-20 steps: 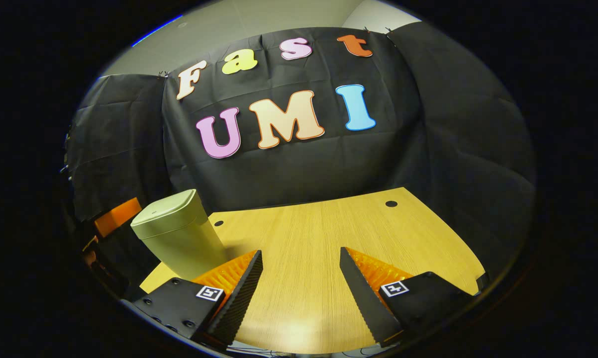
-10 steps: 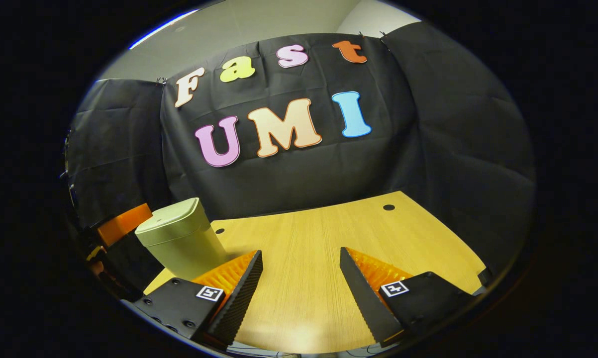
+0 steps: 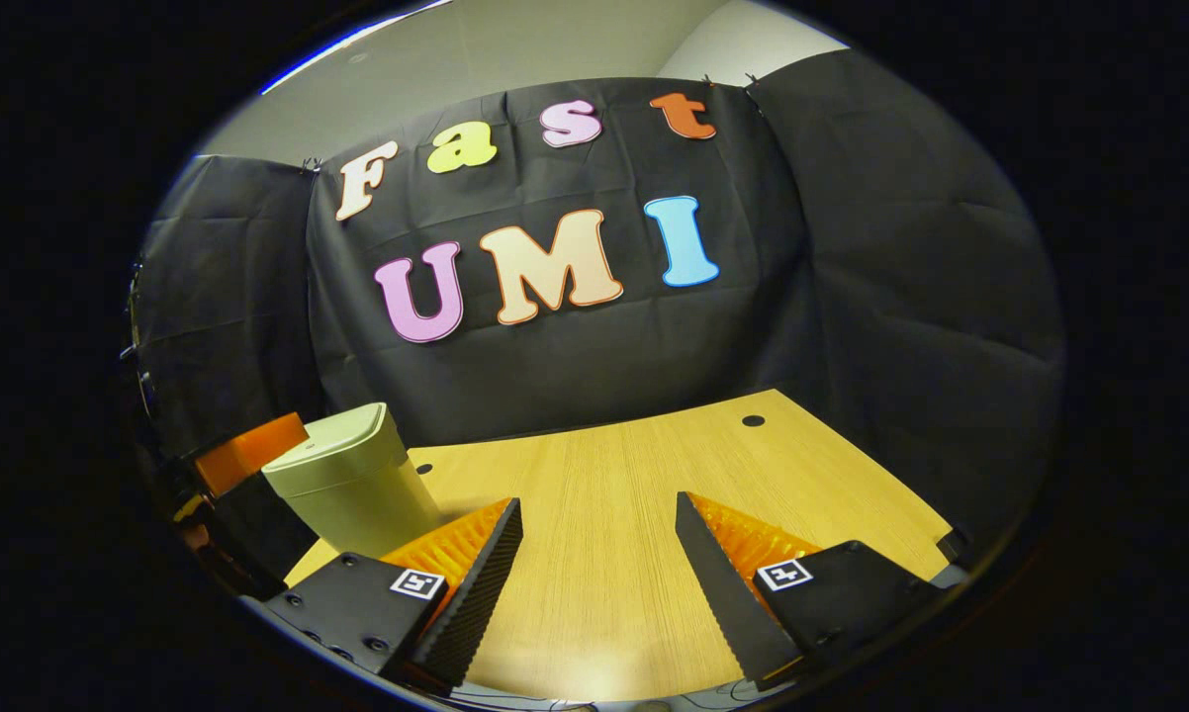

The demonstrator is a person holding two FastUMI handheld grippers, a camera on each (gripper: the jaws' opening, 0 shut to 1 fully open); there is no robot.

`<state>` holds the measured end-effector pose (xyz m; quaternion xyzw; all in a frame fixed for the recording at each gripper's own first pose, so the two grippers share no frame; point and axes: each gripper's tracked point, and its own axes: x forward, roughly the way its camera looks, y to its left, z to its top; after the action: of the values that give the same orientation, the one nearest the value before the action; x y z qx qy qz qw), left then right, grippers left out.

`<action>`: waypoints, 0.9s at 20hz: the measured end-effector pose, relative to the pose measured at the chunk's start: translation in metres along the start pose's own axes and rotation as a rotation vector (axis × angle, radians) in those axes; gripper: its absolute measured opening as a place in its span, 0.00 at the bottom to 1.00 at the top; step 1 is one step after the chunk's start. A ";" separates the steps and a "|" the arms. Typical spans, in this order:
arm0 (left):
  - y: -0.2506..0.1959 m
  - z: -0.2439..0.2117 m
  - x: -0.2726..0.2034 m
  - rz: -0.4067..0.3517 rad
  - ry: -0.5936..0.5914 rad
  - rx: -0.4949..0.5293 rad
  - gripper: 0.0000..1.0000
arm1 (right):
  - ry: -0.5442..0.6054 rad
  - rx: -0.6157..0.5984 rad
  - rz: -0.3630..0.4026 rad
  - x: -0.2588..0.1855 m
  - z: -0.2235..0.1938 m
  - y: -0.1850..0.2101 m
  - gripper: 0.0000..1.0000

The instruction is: Press the lid of the desktop garbage bin to open it, pick up the crumpled paper on the desktop and throw it into the bin, then pick up the pop can on the desktop and drop it into the bin, and finally close the garbage bin lid.

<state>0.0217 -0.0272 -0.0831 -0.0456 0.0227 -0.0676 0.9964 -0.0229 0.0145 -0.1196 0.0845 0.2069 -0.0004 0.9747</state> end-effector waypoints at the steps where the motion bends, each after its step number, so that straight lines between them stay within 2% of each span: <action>1: -0.002 -0.003 0.000 -0.017 0.010 -0.003 0.93 | -0.003 0.004 -0.010 -0.002 -0.001 0.000 0.98; 3: -0.004 -0.006 -0.001 -0.048 0.024 -0.006 0.91 | -0.009 0.009 -0.030 -0.007 -0.002 0.003 0.98; 10: 0.007 -0.006 -0.003 -0.109 0.027 0.013 0.93 | -0.033 -0.005 -0.092 -0.020 -0.005 0.018 0.98; 18: 0.009 -0.015 -0.010 -0.165 0.061 0.036 0.93 | -0.037 -0.001 -0.098 -0.027 -0.015 0.036 0.98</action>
<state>0.0125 -0.0185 -0.0986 -0.0271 0.0479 -0.1514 0.9869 -0.0522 0.0518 -0.1168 0.0737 0.1928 -0.0498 0.9772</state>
